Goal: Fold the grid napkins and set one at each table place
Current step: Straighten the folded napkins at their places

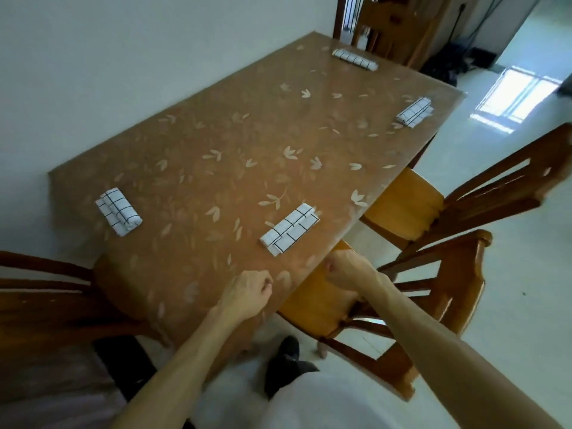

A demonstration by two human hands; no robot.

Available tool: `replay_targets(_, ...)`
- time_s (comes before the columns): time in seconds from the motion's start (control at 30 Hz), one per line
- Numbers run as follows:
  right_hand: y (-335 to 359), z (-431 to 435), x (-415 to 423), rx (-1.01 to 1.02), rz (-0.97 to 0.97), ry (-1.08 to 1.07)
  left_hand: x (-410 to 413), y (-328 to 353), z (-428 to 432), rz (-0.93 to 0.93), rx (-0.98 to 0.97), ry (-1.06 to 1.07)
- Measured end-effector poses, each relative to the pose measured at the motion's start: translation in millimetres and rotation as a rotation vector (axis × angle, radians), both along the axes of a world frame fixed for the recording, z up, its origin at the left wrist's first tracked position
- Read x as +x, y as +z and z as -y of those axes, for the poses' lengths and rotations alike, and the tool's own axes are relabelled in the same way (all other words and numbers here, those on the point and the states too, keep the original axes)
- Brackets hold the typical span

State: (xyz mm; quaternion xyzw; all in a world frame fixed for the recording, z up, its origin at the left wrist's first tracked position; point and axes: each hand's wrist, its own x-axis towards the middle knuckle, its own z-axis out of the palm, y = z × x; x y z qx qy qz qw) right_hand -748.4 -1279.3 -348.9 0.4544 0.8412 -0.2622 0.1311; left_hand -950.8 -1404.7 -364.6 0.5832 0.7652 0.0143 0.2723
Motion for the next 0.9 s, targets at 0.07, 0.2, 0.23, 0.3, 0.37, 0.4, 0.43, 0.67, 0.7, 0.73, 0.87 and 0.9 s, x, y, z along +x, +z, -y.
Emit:
replay_targets(0.07,12,27,23,0.021,-0.002,0.002,13,10,23,0.040,-0.001,0.033)
replay_targets(0.2,31,61,66,0.057,0.006,-0.038,43,41,50,-0.012,-0.007,-0.008)
replay_targets(0.23,38,68,75,0.058,-0.001,-0.048,50,46,54,-0.022,-0.013,-0.013)
replay_targets(0.3,53,77,92,0.058,-0.033,-0.081,63,56,56,-0.033,-0.011,-0.015)
replay_targets(0.37,66,79,109,0.074,-0.062,-0.095,78,67,52,-0.024,0.014,-0.026)
replay_targets(0.4,73,79,116,0.081,-0.072,-0.100,86,74,50,-0.009,0.029,-0.033)
replay_targets(0.43,80,78,124,0.087,-0.084,-0.110,95,80,46,0.008,0.044,-0.033)
replay_targets(0.67,104,32,191,0.110,-0.158,-0.172,166,113,-4,0.026,0.090,-0.093)
replay_targets(0.7,106,20,204,0.112,-0.158,-0.175,179,116,-16,0.024,0.087,-0.103)
replay_targets(0.73,106,8,217,0.113,-0.158,-0.174,192,118,-29,0.020,0.083,-0.112)
replay_targets(0.87,117,-45,279,0.121,-0.149,-0.154,251,128,-88,0.017,0.057,-0.113)
replay_targets(0.9,120,-58,296,0.121,-0.156,-0.154,266,129,-103,0.028,0.048,-0.107)
